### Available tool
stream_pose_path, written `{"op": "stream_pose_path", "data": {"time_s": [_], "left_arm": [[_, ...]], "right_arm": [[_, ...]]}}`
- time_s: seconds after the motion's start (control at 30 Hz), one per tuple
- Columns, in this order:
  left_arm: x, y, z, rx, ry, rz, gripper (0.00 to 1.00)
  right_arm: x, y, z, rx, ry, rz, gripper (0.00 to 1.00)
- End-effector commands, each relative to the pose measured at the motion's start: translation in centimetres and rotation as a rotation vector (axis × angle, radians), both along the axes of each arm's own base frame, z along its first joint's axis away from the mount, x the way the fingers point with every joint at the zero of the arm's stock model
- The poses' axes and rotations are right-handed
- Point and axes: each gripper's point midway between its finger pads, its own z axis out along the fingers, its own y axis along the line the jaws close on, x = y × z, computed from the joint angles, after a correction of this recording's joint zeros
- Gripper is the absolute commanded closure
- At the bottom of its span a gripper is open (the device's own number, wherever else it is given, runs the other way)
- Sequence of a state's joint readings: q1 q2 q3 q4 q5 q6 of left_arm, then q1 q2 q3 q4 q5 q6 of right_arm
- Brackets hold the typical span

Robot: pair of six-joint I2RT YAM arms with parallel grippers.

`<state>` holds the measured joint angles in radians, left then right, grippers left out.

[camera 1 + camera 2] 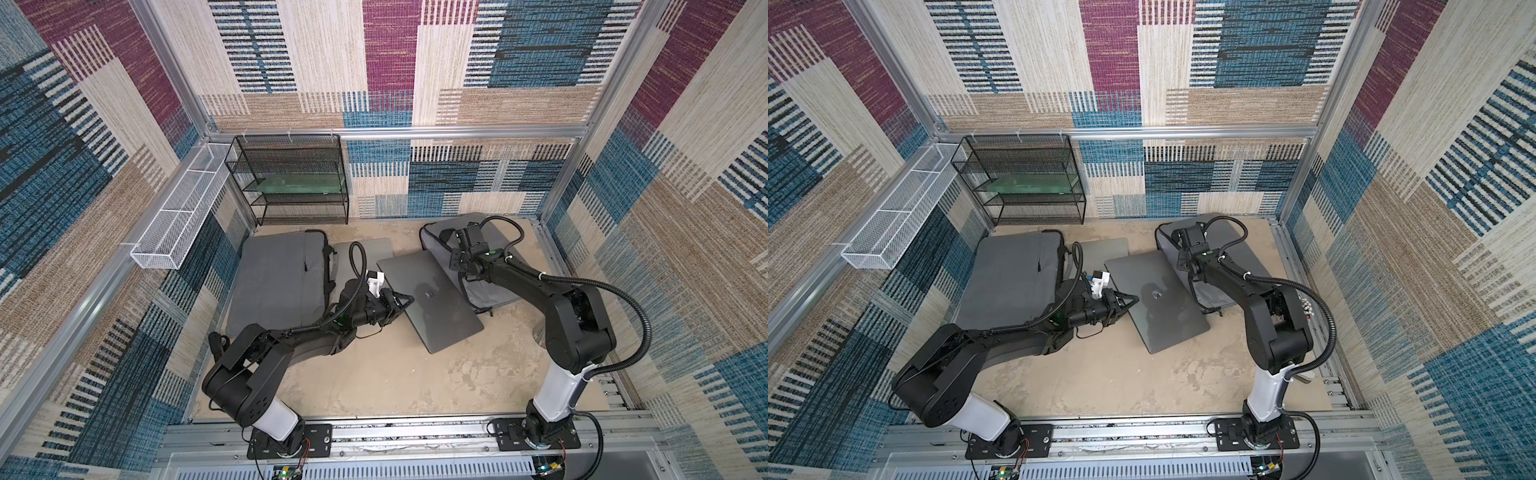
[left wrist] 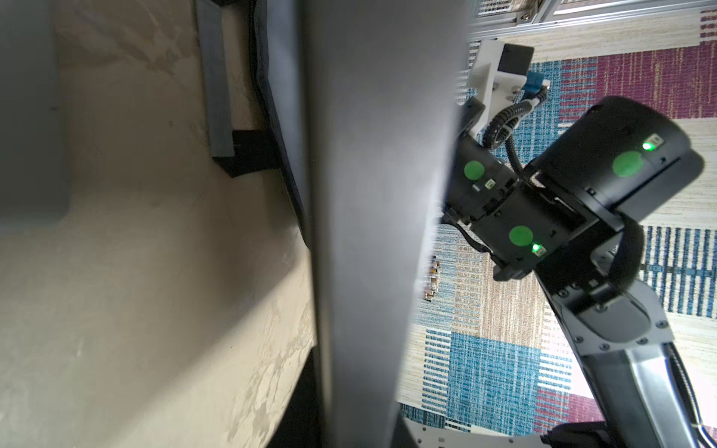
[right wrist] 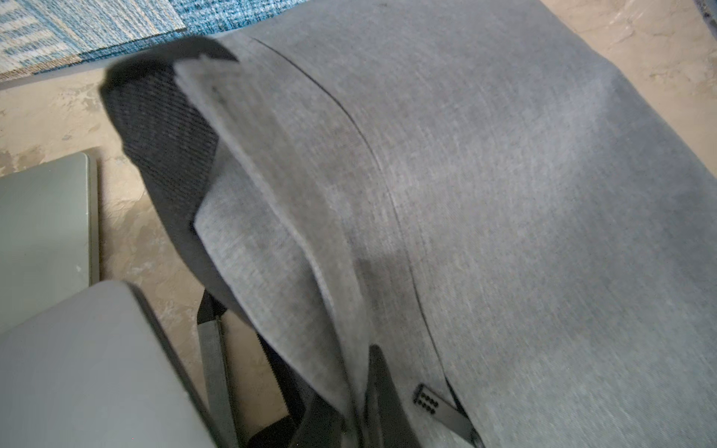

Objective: Open the zippered laptop bag and take out the laptop
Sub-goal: Take out the laptop from the zippered laptop bag, then place the zippered laptop bag at the center of the board.

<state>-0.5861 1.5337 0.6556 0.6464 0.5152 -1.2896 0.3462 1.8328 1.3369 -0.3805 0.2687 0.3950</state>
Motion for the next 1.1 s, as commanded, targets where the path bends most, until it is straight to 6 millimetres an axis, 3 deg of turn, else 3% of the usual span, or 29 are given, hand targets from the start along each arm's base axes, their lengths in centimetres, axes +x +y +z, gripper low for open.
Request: {"op": "stream_pose_path", "data": {"time_s": [0.0, 0.23, 0.63, 1.07], "left_arm": [[-0.5, 0.1, 3.0, -0.027, -0.131, -0.048, 1.0], [-2.1, 1.4, 2.4, 0.008, -0.087, -0.092, 1.0], [-4.8, 2.6, 0.9, 0.032, -0.022, -0.178, 1.0], [-5.6, 2.5, -0.4, 0.033, 0.018, -0.199, 1.0]], "right_arm": [[1.3, 0.2, -0.1, -0.002, -0.009, 0.012, 1.0], [2.6, 1.1, -1.9, 0.007, 0.037, 0.067, 0.98], [2.7, 1.0, -3.1, -0.015, 0.063, 0.076, 0.85], [4.0, 0.4, -3.6, -0.04, 0.067, 0.056, 0.82]]}}
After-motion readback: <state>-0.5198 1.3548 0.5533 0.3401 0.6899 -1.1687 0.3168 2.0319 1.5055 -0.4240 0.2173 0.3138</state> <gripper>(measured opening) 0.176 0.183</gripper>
